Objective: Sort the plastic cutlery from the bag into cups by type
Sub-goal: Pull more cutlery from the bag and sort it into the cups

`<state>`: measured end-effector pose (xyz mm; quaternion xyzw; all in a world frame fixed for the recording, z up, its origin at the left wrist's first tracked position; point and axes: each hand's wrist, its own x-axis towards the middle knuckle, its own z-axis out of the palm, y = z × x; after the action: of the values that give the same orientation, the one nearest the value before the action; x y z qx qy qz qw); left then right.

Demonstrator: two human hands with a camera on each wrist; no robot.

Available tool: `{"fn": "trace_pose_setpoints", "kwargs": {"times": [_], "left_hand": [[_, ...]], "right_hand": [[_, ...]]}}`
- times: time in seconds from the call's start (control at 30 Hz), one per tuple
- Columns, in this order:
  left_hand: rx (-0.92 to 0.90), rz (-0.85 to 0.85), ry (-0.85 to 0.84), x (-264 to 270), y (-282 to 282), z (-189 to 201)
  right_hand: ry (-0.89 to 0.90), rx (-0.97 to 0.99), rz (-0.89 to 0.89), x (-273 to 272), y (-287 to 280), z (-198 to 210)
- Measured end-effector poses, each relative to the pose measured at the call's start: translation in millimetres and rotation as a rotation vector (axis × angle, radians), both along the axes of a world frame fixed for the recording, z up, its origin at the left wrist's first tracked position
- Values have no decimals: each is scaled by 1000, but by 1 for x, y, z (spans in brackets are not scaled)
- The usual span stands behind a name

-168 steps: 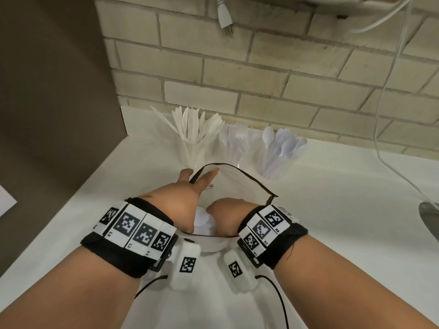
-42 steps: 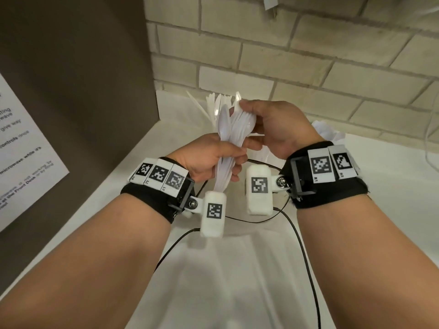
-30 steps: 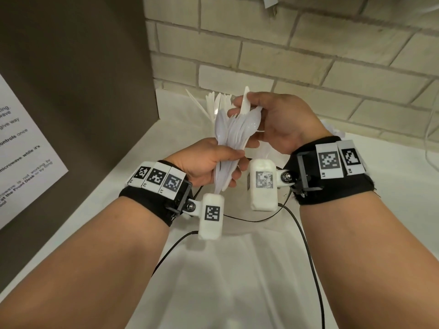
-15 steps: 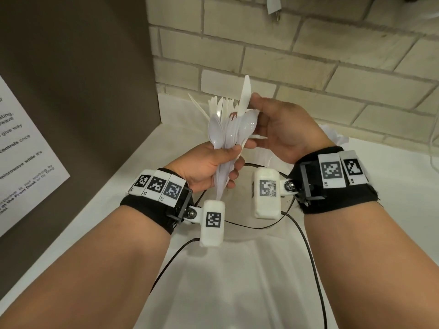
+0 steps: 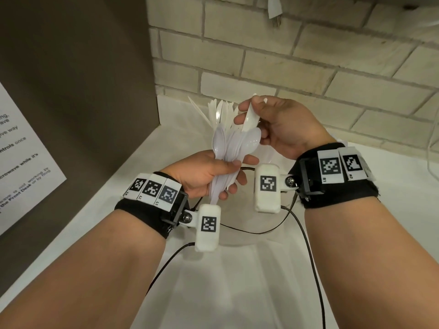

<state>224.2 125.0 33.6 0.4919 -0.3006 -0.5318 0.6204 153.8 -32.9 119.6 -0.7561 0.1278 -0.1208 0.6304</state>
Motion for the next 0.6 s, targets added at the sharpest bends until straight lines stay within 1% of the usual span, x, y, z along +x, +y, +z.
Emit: {"fn": "trace_pose_setpoints", "kwargs": {"times": [0.1, 0.23, 0.3, 0.37, 0.43, 0.47, 0.53, 0.6], "left_hand": [[-1, 34, -19, 1, 0, -3], [78, 70, -93, 3, 1, -5], [161, 108, -120, 5, 3, -6], [233, 166, -144, 7, 5, -8], [262, 247, -104, 10, 6, -9], [259, 284, -61, 12, 6, -9], [226, 331, 46, 14, 6, -8], [189, 356, 128, 16, 8, -5]], "right_hand": [[-9, -20, -31, 3, 1, 1], [-66, -151, -198, 9, 1, 18], [-143, -203, -327, 13, -4, 35], [-284, -207, -439, 21, -10, 53], [-422, -246, -495, 37, -12, 62], [-450, -286, -503, 46, -12, 60], [-424, -381, -492, 65, -11, 47], [-382, -434, -458, 82, -11, 23]]}}
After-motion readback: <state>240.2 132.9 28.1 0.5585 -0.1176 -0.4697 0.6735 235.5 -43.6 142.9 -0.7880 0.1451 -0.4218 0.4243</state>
